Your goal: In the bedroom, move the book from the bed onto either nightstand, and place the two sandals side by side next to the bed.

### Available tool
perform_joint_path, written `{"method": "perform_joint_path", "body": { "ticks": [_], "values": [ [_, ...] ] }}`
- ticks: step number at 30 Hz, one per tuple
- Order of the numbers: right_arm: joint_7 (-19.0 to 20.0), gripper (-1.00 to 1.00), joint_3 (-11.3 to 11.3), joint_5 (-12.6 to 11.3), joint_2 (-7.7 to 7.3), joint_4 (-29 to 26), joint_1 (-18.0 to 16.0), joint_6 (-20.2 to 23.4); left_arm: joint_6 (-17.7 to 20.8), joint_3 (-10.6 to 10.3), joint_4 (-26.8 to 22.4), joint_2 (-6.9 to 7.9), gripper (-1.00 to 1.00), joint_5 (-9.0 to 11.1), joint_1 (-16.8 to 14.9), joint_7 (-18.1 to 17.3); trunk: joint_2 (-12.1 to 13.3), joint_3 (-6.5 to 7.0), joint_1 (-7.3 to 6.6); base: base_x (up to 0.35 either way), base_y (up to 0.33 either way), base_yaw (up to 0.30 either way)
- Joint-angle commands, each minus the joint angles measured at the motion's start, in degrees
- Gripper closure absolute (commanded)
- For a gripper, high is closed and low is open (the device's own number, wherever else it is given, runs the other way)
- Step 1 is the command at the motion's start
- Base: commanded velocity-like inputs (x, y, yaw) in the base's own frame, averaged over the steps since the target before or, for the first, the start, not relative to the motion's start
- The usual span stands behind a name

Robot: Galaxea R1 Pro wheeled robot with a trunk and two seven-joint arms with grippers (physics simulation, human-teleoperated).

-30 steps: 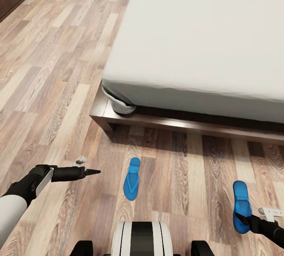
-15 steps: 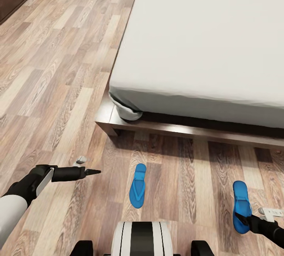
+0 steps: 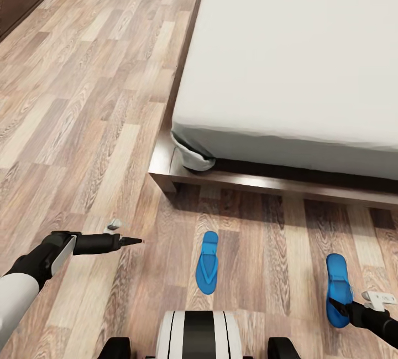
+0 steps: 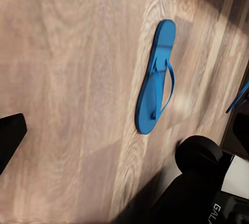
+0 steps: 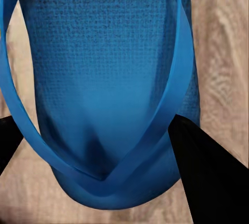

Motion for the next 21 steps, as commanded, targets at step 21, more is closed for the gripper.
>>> {"method": "perform_joint_path", "body": {
  "ticks": [21],
  "values": [
    [0.61, 1.00, -0.34, 0.15, 0.14, -0.24, -0.04, -0.21, 0.50, -0.25, -0.06, 0.07, -1.00, 0.50, -0.03, -0.03, -0.01, -0.03, 0.00, 0.067, 0.186, 0.000]
  ]
}}
